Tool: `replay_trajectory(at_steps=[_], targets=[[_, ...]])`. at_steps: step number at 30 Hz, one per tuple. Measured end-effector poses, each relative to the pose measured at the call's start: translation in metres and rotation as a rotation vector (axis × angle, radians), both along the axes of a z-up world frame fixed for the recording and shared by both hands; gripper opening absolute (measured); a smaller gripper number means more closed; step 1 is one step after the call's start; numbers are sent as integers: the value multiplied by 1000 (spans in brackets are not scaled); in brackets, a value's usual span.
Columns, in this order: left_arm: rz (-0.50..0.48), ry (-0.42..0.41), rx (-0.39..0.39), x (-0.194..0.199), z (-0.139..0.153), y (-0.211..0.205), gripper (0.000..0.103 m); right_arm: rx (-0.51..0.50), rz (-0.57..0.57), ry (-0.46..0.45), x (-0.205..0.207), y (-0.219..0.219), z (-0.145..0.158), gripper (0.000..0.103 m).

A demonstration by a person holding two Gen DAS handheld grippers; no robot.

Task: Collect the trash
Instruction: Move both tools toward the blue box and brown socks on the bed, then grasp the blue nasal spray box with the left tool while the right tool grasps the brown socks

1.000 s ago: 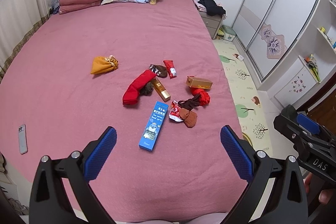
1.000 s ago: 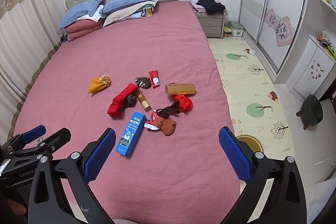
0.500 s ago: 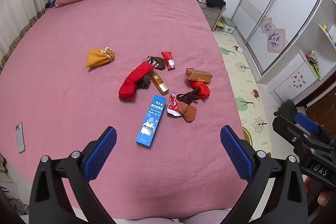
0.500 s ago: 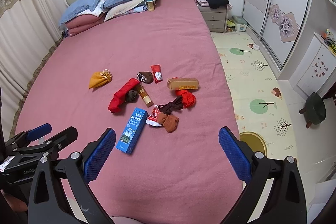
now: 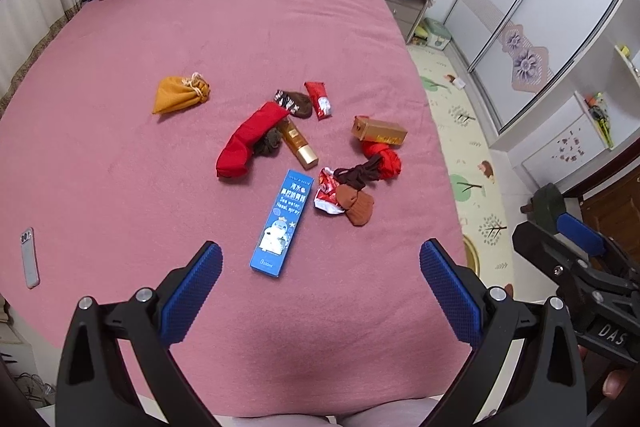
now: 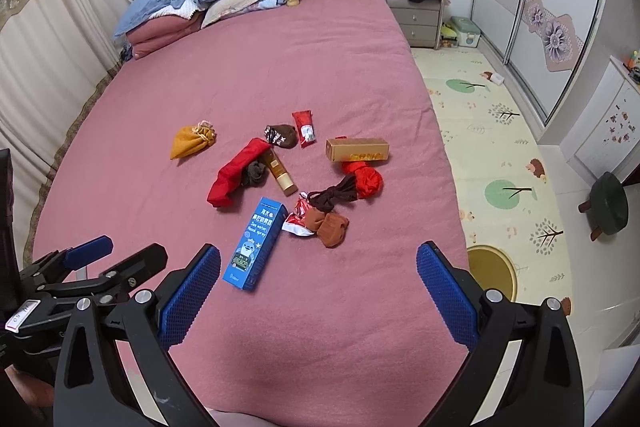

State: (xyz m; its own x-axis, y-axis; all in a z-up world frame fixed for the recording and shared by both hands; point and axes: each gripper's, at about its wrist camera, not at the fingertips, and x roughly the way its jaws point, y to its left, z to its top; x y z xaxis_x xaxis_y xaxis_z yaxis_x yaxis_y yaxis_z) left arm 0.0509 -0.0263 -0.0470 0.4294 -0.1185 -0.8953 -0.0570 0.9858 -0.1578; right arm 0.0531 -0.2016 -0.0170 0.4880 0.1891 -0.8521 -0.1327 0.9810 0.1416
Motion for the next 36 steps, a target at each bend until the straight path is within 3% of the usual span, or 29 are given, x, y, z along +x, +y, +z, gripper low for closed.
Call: replay_trajectory(at_steps=[15,22,32,36], targets=[[-7,121,20,40,-62,1,99,-10,28,66,42,3,-51,94],[3,211,-7,60,-115,6,99,-4,47,92,62,3,-93,94],[-20,288,21,85,-195,7,98,-10,45,161,83,-3,-159,86],[-40,311,48,97,-226,6,92,-2,38,184,90,-6,-183,82]])
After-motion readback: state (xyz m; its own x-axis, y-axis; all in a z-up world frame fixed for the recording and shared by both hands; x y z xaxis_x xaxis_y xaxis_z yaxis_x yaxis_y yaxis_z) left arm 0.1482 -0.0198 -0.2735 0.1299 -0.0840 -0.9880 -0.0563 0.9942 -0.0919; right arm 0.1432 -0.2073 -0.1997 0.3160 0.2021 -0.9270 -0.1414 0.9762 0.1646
